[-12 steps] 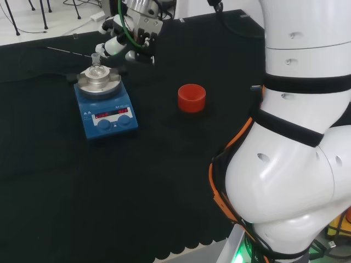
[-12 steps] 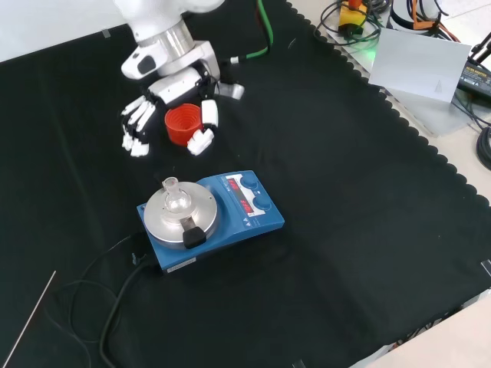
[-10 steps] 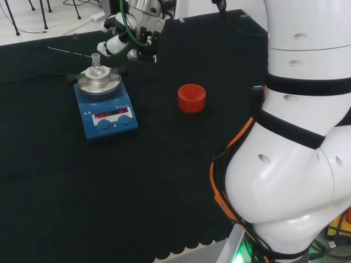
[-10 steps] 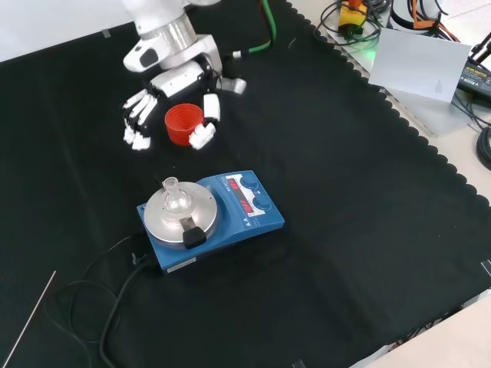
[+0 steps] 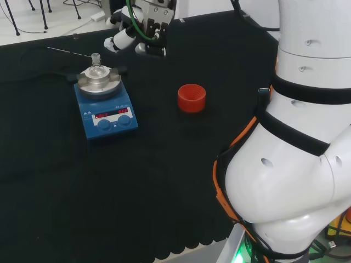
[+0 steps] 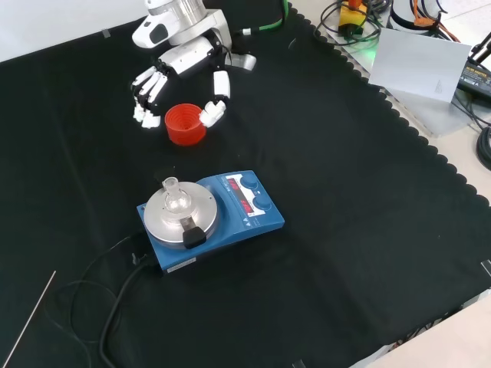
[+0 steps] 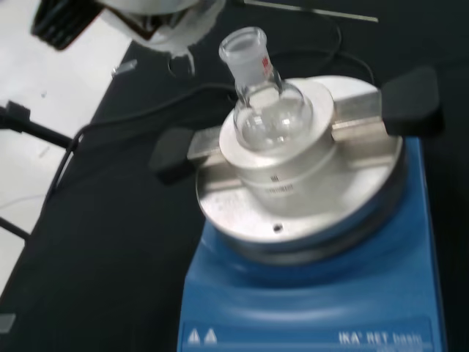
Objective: Turn on the heater.
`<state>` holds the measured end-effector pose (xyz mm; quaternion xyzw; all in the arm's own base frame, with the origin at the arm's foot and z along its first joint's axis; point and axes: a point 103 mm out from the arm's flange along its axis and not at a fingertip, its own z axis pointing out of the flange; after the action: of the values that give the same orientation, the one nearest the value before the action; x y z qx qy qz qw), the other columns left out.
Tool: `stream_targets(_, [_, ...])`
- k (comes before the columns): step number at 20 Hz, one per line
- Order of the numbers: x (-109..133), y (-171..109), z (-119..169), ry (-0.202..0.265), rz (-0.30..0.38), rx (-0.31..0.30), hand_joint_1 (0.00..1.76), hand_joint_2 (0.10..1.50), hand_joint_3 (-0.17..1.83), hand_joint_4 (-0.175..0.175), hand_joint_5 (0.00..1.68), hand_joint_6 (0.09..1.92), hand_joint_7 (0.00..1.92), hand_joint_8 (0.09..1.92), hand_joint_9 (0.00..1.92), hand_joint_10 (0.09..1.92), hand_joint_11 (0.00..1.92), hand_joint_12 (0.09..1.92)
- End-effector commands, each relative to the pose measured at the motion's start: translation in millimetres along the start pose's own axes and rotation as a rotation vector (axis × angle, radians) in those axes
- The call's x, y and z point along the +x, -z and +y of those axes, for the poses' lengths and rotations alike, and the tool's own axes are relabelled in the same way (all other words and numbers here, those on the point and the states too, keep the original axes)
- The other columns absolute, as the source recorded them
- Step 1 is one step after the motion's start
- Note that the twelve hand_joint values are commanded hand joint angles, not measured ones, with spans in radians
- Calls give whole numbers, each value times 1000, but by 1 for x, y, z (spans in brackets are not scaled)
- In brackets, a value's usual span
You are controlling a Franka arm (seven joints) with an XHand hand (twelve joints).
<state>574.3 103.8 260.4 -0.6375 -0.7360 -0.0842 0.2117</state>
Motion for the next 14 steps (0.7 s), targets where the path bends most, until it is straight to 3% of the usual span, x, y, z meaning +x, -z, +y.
stream_targets(1, [8, 12, -29, -18, -84, 63, 935, 636, 789, -27, 373, 192, 260, 657, 517, 671, 87, 1376])
stream_targets(9, [29, 17, -67, -23, -173, 150, 1019, 639, 852, -25, 394, 107, 592, 705, 909, 616, 381, 1318])
stream_targets(14, [41, 17, -87, -23, -209, 158, 1086, 647, 849, -24, 351, 87, 883, 818, 1140, 694, 672, 1226])
